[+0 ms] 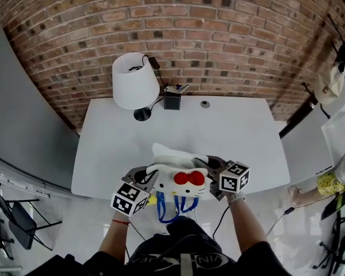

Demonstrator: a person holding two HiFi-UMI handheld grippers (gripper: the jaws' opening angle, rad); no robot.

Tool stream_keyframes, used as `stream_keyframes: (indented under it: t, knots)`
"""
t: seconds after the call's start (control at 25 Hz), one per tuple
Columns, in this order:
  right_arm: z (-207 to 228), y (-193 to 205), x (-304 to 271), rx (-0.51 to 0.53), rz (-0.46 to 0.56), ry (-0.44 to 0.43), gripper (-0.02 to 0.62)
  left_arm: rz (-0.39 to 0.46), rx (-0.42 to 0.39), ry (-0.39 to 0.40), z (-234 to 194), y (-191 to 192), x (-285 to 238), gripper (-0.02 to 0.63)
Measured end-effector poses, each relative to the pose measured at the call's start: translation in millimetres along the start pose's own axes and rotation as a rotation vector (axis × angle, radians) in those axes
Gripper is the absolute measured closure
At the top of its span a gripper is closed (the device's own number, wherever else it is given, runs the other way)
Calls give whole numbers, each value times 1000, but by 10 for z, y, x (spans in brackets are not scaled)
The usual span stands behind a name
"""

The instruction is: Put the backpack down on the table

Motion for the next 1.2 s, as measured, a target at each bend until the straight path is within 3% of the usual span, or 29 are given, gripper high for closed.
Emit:
stream_keyframes:
  t: [1.2]
  knots:
    - [908,-243,-432,24,-23,-88,583,-41,41,-82,-384,-288,-661,572]
Point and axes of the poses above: the fingertips, and each gripper's own axes: x backward along the fingers, z to its right, y out of its underside, the point moved 10 cm from there along x, backward along the fingers, and after that the axes turned 6 degrees about x, right-handed, at the moved point
